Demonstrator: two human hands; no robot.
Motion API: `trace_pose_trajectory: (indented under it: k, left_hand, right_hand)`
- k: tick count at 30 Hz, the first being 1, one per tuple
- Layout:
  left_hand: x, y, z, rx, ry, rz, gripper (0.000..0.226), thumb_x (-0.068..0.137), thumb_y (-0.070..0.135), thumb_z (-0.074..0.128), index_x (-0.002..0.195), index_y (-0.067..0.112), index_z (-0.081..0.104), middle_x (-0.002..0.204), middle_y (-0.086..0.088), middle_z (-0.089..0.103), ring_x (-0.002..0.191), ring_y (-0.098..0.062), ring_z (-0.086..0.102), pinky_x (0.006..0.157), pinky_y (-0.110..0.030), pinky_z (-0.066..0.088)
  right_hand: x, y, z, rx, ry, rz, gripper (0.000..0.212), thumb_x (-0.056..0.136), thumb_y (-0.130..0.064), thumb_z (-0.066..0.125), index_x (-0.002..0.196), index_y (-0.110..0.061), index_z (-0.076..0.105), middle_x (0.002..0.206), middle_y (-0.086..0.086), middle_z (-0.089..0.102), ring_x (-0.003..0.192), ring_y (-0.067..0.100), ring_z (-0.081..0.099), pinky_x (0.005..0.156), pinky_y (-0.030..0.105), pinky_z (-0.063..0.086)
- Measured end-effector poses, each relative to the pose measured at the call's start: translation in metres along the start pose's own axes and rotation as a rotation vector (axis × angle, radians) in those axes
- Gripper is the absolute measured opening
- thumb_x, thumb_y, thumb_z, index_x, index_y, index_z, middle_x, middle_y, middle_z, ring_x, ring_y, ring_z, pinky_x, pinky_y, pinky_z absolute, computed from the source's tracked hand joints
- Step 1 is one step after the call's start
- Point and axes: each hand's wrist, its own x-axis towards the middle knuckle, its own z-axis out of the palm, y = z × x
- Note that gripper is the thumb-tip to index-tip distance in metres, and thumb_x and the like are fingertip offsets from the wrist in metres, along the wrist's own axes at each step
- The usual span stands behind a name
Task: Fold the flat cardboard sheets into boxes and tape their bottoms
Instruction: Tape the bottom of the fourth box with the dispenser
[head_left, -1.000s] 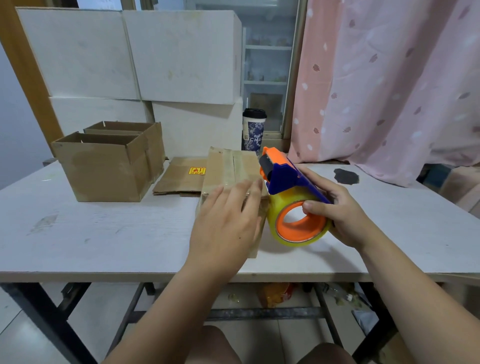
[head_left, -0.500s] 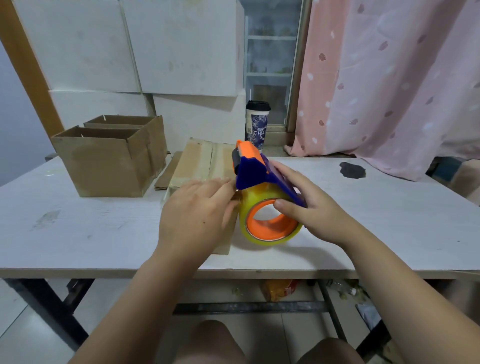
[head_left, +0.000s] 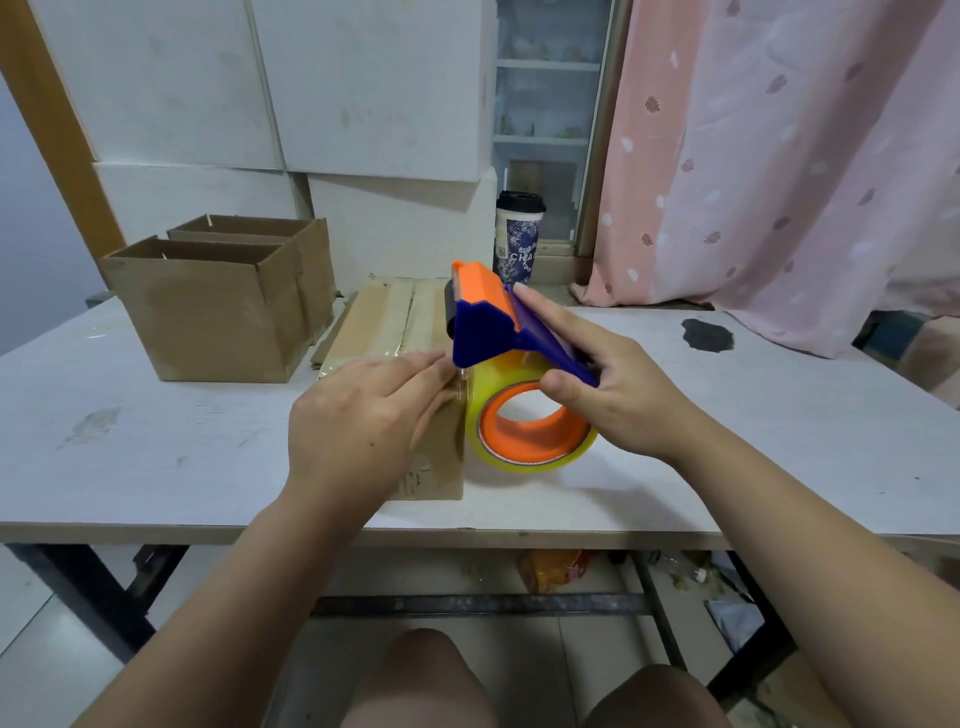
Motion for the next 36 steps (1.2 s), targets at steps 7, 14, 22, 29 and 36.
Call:
trace_pose_trajectory:
  k: [7, 14, 22, 29, 36]
  left_hand:
    - [-0.002, 0.003, 0.004, 0.022, 0.117, 0.016, 0.014, 0.085, 0.011, 0.068, 0.096, 0.011, 0.076, 0.096, -0.002, 0.073, 0.083, -0.021, 0.071, 0.069, -0.029, 0.053]
    - [-0.001, 0.002, 0.002, 0.017, 0.115, 0.031, 0.016, 0.082, 0.018, 0.072, 0.097, 0.012, 0.076, 0.096, -0.002, 0.073, 0.086, -0.020, 0.071, 0.070, -0.029, 0.054]
    - [0.000, 0.003, -0.001, 0.015, 0.093, 0.014, 0.018, 0.082, 0.019, 0.071, 0.098, 0.013, 0.076, 0.097, -0.002, 0.073, 0.086, -0.020, 0.071, 0.070, -0.030, 0.054]
    - [0.001, 0.003, -0.002, 0.016, 0.090, 0.016, 0.018, 0.080, 0.018, 0.072, 0.097, 0.012, 0.076, 0.094, -0.003, 0.073, 0.084, -0.021, 0.071, 0.067, -0.030, 0.055]
    - [0.001, -0.001, -0.002, 0.012, 0.071, 0.029, 0.022, 0.090, 0.023, 0.058, 0.100, 0.013, 0.075, 0.098, -0.002, 0.073, 0.085, -0.019, 0.071, 0.069, -0.029, 0.054]
  right_hand:
    - [-0.009, 0.016, 0.004, -0.136, 0.046, -0.062, 0.064, 0.078, -0.080, 0.041, 0.136, -0.060, 0.025, 0.100, -0.007, 0.060, 0.088, 0.006, 0.051, 0.079, 0.015, 0.038]
    - [-0.021, 0.023, -0.016, -0.108, 0.074, 0.025, 0.064, 0.076, -0.062, 0.052, 0.134, -0.064, 0.027, 0.115, 0.003, 0.062, 0.097, 0.016, 0.054, 0.085, 0.022, 0.043]
    - [-0.032, 0.027, -0.019, 0.052, 0.102, 0.050, 0.057, 0.072, -0.070, 0.056, 0.124, -0.074, 0.033, 0.125, -0.031, 0.055, 0.110, 0.000, 0.054, 0.089, 0.019, 0.046]
    - [-0.042, 0.036, -0.022, -0.345, -0.009, 0.013, 0.063, 0.081, -0.060, 0.053, 0.136, -0.058, 0.023, 0.083, -0.009, 0.050, 0.080, -0.002, 0.046, 0.071, 0.009, 0.031]
    - [-0.034, 0.028, -0.032, -0.502, -0.176, 0.013, 0.057, 0.082, -0.071, 0.046, 0.125, -0.079, 0.010, 0.089, -0.010, 0.044, 0.083, 0.000, 0.043, 0.075, 0.011, 0.031]
